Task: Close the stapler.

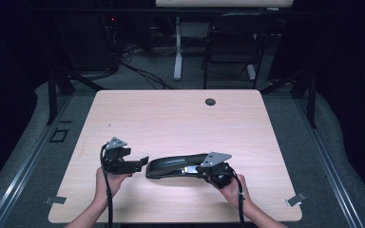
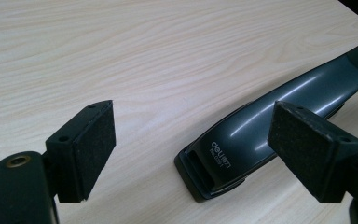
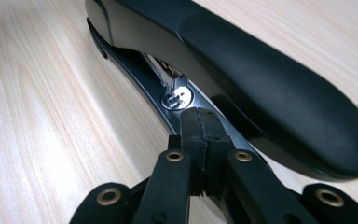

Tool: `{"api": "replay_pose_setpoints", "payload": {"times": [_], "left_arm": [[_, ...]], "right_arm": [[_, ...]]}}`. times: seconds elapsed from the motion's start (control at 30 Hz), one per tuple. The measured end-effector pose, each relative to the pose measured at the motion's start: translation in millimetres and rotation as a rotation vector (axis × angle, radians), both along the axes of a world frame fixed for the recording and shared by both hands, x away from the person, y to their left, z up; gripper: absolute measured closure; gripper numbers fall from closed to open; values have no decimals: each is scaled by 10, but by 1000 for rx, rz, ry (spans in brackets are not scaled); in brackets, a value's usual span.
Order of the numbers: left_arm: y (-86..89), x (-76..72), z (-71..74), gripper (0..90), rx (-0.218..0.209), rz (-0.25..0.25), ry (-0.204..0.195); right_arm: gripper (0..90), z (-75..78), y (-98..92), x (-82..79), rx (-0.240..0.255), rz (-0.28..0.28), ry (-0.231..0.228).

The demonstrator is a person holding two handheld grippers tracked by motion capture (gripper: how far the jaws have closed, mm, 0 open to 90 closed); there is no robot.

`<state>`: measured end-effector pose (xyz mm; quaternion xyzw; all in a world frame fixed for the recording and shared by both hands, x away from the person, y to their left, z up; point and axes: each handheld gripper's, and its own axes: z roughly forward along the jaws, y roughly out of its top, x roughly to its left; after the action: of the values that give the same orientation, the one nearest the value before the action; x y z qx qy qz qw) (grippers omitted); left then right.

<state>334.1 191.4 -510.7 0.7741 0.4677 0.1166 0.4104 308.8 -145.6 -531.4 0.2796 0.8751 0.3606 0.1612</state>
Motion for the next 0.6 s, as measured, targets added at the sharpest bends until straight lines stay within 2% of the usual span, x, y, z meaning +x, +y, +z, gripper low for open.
{"api": "replay_pose_setpoints", "payload": {"times": [0.13, 0.3, 0.43, 0.53, 0.6], "left_arm": [[10, -2, -3, 152, 9, 4, -10], [26, 15, -9, 150, 5, 9, 2], [19, 15, -9, 148, 6, 6, 3], [29, 8, -7, 147, 9, 7, 0], [38, 11, -12, 146, 4, 12, -1]], "right_arm": [[899, 39, -131, -24, 6, -1, 11], [900, 248, -276, -96, 63, 1, -14], [900, 423, -267, -96, 87, -45, -66], [900, 495, -265, -15, 80, -94, -77], [900, 498, -256, 32, 73, -107, -66]]}}
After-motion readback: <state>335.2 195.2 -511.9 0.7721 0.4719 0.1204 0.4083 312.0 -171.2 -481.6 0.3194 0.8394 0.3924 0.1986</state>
